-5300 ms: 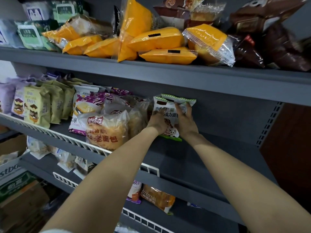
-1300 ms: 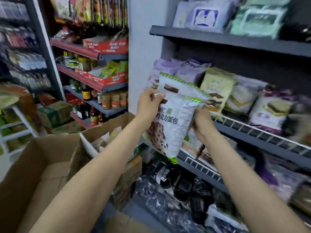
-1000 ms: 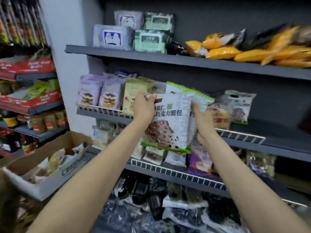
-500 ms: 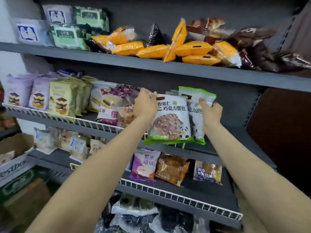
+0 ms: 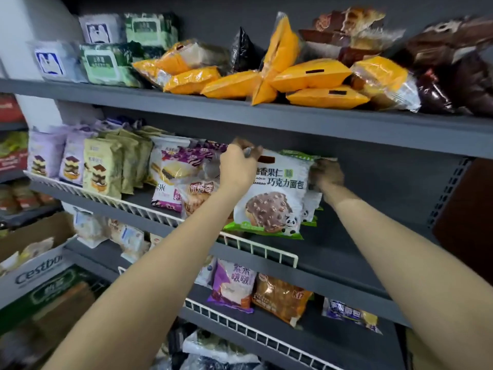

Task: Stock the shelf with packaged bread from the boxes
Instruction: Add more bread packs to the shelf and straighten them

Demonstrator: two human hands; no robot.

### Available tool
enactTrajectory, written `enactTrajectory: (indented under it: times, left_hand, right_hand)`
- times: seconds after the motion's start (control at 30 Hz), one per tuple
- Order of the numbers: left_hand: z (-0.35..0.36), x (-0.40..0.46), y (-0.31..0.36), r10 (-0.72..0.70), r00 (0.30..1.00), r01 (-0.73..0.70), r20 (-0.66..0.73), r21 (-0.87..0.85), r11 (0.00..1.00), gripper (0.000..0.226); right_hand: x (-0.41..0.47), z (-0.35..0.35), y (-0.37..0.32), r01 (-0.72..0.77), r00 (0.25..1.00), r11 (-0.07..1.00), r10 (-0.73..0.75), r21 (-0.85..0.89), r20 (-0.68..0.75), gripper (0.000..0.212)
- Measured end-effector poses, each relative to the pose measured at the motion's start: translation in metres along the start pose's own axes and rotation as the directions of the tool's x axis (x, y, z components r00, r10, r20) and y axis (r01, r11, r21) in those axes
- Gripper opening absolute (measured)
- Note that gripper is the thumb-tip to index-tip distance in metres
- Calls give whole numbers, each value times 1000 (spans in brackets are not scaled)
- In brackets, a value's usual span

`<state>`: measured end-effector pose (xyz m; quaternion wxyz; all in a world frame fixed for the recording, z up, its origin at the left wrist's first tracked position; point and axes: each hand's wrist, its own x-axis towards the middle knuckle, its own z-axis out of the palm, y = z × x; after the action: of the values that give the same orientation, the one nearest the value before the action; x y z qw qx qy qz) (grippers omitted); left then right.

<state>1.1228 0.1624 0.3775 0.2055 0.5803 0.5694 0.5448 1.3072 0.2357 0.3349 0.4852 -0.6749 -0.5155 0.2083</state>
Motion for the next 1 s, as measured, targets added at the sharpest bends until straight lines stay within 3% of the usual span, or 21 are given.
enactTrajectory:
  times: [0.1, 0.2, 0.3, 0.33, 0.37, 0.43, 0.5, 0.6, 0.67, 0.73, 0.8, 0.87, 0.93, 1.0]
  left_hand:
    - [4, 9, -9, -7, 1000, 8, 23, -40, 999, 22]
    - [13, 11, -14, -6, 999, 11, 47, -96, 995, 21]
    - [24, 13, -11, 0, 998, 8, 61, -139, 990, 14]
    - [29, 13, -8, -9, 998, 19, 66, -163, 986, 13]
    - [34, 14, -6, -18, 997, 32, 73, -197, 980, 13]
    - [45, 15, -2, -28, 996, 46, 84, -219, 975, 9]
    - [54, 12, 3, -32, 995, 39, 99, -74, 996, 19]
    - [65, 12, 0, 41, 989, -80, 142, 282, 956, 29]
    - [66, 11, -3, 135, 978, -205, 162, 572, 794, 41]
    - [66, 11, -7, 225, 934, -359, 279, 728, 584, 53]
    - [70, 11, -12, 208, 867, -497, 453, 758, 422, 58]
    - [75, 11, -22, 110, 840, -534, 532, 770, 350, 64]
    - [80, 12, -30, 70, 841, -530, 537, 788, 314, 68]
    - [82, 9, -30, 69, 845, -526, 531, 798, 294, 66]
  right_hand:
    - [4, 8, 6, 5, 1000, 934, -13, -357, -20, 36]
    - [-6, 5, 6, 103, 984, 921, -149, -376, -95, 56]
    - [-32, -14, 4, 267, 939, 962, -271, -49, -211, 50]
    - [-41, -21, 6, 234, 965, 958, -209, 167, -156, 39]
    - [-52, -28, 8, 110, 994, 906, -108, 409, -28, 33]
    - [-62, -35, 22, -85, 983, 815, -24, 573, 181, 40]
    - [-66, -35, 29, -29, 971, 866, -95, 499, 220, 43]
    - [-65, -25, 31, 83, 985, 901, -140, 425, 104, 65]
    - [-65, -14, 29, 125, 988, 900, -151, 417, 29, 78]
    - [-62, 0, 31, 88, 994, 905, -109, 417, 28, 82]
    - [-57, 13, 35, 23, 993, 968, -51, 251, 105, 84]
    - [-56, 17, 35, 15, 993, 999, -19, 28, 119, 90]
    - [-56, 13, 32, 114, 993, 978, -113, -172, 15, 102]
    - [-54, 9, 29, 285, 949, 858, -314, -428, 3, 103]
